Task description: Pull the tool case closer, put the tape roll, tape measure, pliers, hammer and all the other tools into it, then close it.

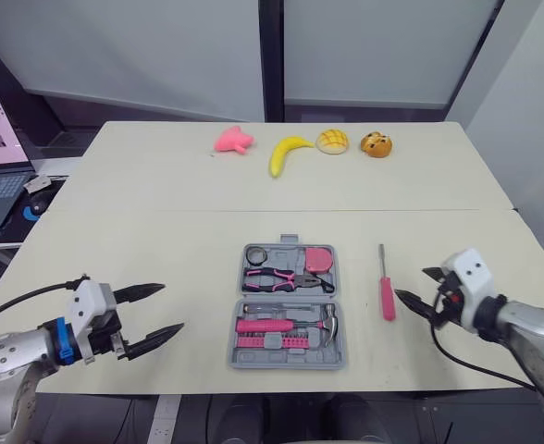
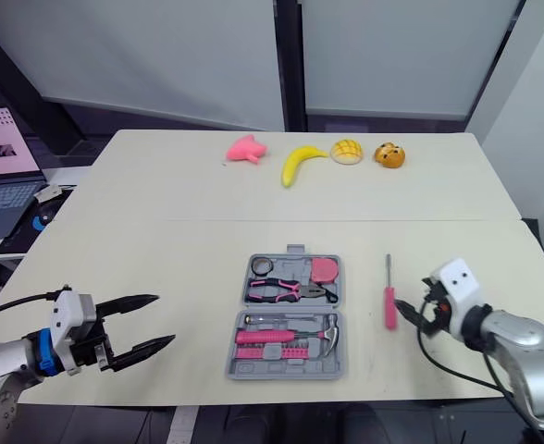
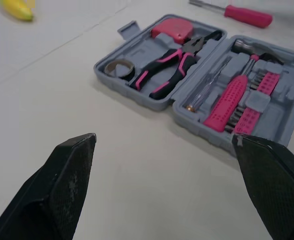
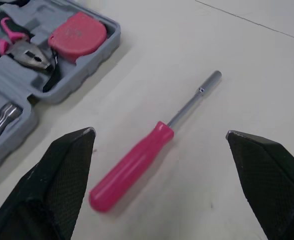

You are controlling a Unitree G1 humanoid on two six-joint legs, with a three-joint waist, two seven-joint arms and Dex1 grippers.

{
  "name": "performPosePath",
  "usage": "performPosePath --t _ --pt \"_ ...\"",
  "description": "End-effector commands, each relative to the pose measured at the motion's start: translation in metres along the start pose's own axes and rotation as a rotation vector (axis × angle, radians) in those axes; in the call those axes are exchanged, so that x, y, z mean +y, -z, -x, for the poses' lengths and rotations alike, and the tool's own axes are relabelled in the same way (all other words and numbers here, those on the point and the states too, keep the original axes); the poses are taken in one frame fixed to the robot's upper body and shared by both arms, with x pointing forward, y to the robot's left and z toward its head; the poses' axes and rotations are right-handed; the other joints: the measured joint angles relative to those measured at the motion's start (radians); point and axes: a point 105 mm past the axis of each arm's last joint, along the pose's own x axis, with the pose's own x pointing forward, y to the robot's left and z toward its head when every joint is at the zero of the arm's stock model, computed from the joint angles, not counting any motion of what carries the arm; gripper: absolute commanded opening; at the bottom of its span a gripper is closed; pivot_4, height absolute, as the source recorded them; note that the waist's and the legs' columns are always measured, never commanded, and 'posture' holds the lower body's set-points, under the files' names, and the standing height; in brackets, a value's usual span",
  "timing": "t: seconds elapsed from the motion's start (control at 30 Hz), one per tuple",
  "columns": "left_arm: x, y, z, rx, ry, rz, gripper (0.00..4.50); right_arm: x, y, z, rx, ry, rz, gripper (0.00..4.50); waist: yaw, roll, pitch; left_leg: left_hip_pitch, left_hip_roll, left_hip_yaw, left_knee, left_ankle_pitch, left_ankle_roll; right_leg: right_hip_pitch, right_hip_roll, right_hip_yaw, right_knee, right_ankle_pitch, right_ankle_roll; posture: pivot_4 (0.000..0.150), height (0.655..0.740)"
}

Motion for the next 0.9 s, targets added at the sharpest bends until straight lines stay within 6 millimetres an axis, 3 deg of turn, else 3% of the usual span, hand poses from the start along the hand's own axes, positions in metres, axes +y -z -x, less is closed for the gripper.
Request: performPosePath --t 0.03,0.37,0.47,0.63,0.87,0.9 --pt "-0.006 -0.019 -0.01 -0.025 0.064 -0.061 4.5 -0.003 -0.001 -0.012 0.033 0.103 -0.034 4.46 0.0 0.0 0.0 0.0 0.0 0.0 0.0 0.0 0.0 -0.001 0.0 0.0 0.0 0.0 0.0 0.15 0.7193" --pt "-0.011 -0.03 -0.025 -0.025 0.108 -0.099 4.5 -0.004 0.014 -0.048 0.14 0.251 -0.165 4.46 -0.005 0.001 0.0 0.0 0.0 0.001 0.0 0.0 0.0 -0.002 0.001 0.001 0.002 0.0 0.0 0.15 0.7193" --pt "-0.013 -0.027 -0.025 -0.019 0.109 -0.096 4.5 -0.002 0.018 -0.053 0.163 0.28 -0.182 3.82 -0.007 0.001 0.0 0.0 0.0 0.001 0.0 0.0 0.0 -0.002 0.001 0.001 0.002 0.0 0.0 0.15 0.7193" --pt "-0.016 -0.023 -0.023 -0.012 0.11 -0.093 4.5 0.002 0.016 -0.056 0.164 0.302 -0.212 2.16 -0.01 0.001 0.0 0.0 0.0 0.001 0.0 0.0 0.0 -0.002 0.001 0.001 0.002 0.0 0.0 0.15 0.7193" --pt "-0.021 -0.02 -0.023 0.007 0.122 -0.085 4.5 0.013 0.013 -0.049 0.149 0.292 -0.249 0.78 -0.013 0.001 0.0 0.0 0.0 0.001 0.0 0.0 0.0 -0.002 0.001 0.001 0.002 0.0 0.0 0.15 0.7193" --pt "-0.021 -0.02 -0.022 0.01 0.125 -0.084 4.5 0.015 0.011 -0.047 0.142 0.291 -0.256 0.74 -0.013 0.001 0.0 0.0 0.0 0.001 0.0 0.0 0.0 -0.002 0.001 0.001 0.002 0.0 0.0 0.15 0.7193"
